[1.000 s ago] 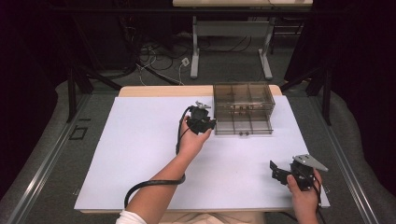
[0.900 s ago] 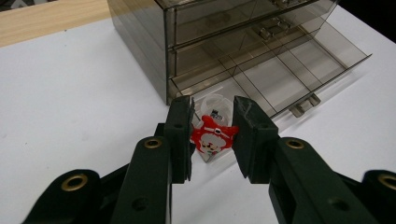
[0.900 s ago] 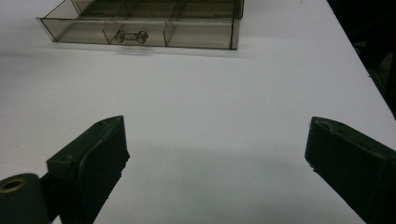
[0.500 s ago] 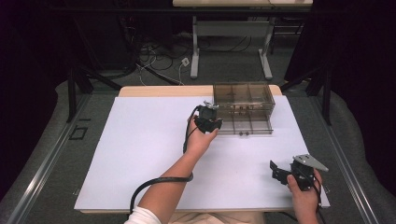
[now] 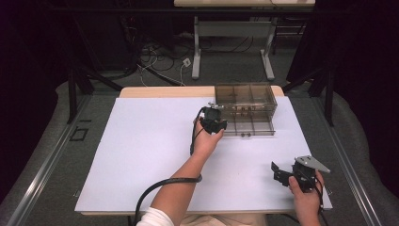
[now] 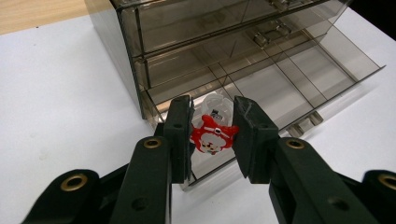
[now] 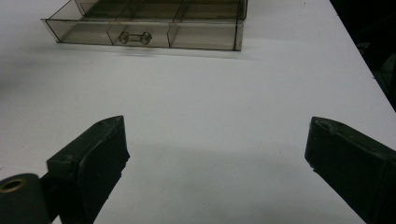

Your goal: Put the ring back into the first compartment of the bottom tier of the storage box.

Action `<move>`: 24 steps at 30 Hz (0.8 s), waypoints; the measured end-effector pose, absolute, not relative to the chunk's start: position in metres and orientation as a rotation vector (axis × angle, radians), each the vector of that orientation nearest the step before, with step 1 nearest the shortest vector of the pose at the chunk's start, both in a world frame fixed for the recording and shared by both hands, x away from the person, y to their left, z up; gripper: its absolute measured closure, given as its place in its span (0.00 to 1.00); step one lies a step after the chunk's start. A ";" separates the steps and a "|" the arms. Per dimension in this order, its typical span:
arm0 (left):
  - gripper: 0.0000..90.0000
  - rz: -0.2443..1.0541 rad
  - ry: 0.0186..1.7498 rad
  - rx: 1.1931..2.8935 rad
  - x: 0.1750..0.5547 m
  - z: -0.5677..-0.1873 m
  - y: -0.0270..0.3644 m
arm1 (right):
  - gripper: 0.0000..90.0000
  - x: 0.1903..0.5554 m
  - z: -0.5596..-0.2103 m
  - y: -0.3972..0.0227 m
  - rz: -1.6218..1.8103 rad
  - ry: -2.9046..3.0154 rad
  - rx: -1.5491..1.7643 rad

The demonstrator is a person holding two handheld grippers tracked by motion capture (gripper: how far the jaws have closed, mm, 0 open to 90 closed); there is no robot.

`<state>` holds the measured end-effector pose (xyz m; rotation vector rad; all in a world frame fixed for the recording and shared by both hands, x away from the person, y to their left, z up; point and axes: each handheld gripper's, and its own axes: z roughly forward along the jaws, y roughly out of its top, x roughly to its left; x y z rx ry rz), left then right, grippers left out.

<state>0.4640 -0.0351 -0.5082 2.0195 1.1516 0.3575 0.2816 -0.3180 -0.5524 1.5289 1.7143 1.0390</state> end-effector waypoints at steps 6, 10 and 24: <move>0.76 0.350 1.196 1.984 0.465 -0.512 -0.037 | 0.06 0.281 -0.553 -0.318 1.039 1.712 1.530; 0.76 0.333 1.199 1.978 0.466 -0.517 -0.041 | 0.06 0.281 -0.552 -0.316 1.049 1.714 1.530; 0.76 0.326 1.212 1.987 0.470 -0.527 -0.047 | 0.06 0.282 -0.553 -0.314 1.064 1.711 1.529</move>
